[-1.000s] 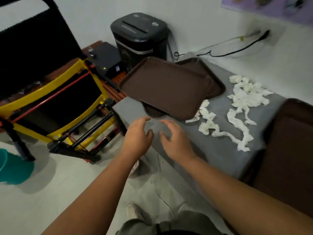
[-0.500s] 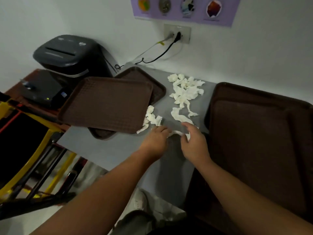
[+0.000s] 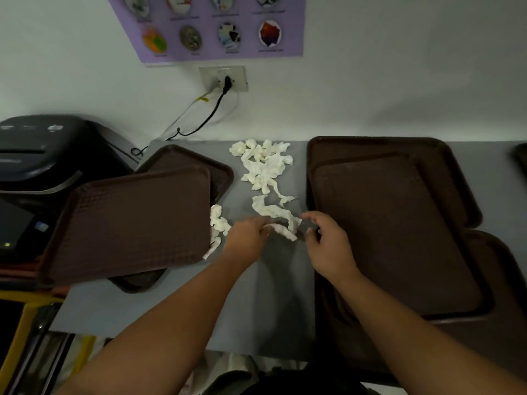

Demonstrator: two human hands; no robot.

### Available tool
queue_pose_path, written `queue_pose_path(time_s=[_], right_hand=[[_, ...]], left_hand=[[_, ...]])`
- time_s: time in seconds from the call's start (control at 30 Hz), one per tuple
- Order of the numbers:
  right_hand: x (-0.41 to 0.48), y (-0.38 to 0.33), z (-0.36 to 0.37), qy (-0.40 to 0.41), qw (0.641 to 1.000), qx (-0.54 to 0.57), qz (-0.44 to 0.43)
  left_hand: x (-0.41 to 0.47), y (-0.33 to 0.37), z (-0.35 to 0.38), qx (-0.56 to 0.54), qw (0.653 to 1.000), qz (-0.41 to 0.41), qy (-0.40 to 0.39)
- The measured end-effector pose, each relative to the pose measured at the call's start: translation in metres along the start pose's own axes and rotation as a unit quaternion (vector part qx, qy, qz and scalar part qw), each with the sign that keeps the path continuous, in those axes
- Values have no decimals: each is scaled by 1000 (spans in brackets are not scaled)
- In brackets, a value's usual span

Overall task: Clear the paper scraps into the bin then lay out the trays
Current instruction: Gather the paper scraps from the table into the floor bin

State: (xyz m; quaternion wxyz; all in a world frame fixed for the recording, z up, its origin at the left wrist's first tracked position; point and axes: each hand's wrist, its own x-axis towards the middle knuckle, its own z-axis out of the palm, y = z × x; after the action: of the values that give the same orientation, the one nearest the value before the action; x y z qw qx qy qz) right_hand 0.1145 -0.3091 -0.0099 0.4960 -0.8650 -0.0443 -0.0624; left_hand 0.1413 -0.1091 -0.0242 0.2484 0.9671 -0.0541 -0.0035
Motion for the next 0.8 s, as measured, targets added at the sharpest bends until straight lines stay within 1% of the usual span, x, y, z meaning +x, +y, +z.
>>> queue_pose_path(time_s=[0.03, 0.07, 0.17, 0.33, 0.43, 0.57, 0.7, 0.8], right_hand=[[0, -1, 2, 6, 1000, 3, 0], [0, -5, 4, 15, 1000, 5, -1], [4, -8, 11, 0, 1000, 10, 6], [22, -13, 32, -23, 999, -21, -9], [36, -12, 45, -32, 998, -62, -9], [53, -11, 60, -71, 984, -162, -12], [62, -10, 73, -126, 953, -275, 0], [66, -12, 84, -163, 922, -350, -13]], left_hand=[[0, 1, -9, -57, 998, -10, 31], [1, 4, -21, -97, 994, -29, 44], [10, 5, -48, -186, 978, -94, 24], [22, 2, -88, -265, 958, -102, 46], [22, 9, -108, -358, 923, -131, 54], [17, 3, -126, -362, 917, -130, 105], [13, -13, -135, -391, 900, -145, 124], [7, -25, -139, -398, 897, -142, 127]])
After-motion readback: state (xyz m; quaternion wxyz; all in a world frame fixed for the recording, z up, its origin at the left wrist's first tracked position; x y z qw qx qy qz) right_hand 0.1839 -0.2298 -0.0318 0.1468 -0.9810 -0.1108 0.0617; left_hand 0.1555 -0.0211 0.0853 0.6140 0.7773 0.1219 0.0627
